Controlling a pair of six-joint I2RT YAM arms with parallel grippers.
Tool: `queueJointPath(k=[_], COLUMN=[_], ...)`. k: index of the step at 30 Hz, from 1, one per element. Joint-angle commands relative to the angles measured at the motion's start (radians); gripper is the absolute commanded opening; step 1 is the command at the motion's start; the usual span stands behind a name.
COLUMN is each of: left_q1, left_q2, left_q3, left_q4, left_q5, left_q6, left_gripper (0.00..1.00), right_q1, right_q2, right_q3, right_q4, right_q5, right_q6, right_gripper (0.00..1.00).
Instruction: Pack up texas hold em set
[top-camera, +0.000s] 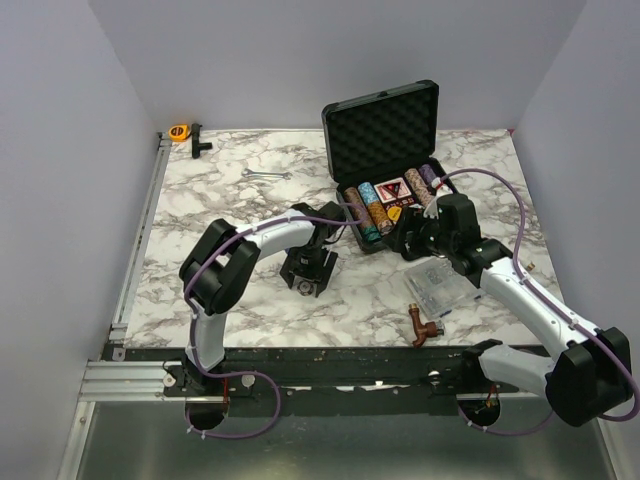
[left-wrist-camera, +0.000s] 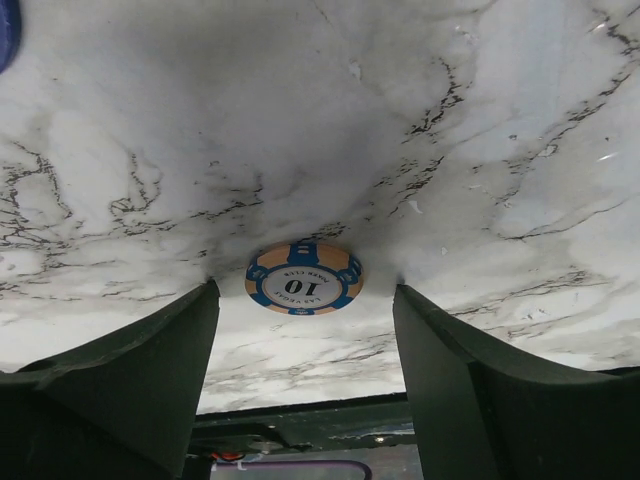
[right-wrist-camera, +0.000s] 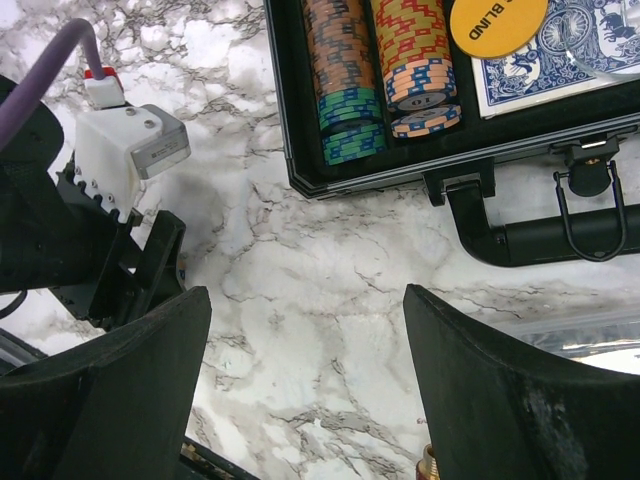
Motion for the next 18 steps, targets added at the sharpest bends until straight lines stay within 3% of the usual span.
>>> queueJointPath(k=[1,11,18], left_q1=[-0.012,-0.021,-0.021], left_q2=[0.032,0.071,0.093], left_q3=[0.018,0.021,0.024], left_q4=[0.006,0.023,0.035], left_q5=[-0.03,-0.026,-0.015], left_q6=[-0.008,-0.008,0.002], left_gripper=[0.69,0.59,0.42], right_q1=[0.002,0.001,0.002], right_q2=[0.001,0.021,0.031], right_q3=[-0.016,-0.025,-0.029], right_q4=[0.027,0.043,0.046], right_q5=[-0.03,-0.04,-0.049], right_q6=[0.006,0.013,0.013], right_gripper=[0.81,0.81,0.81])
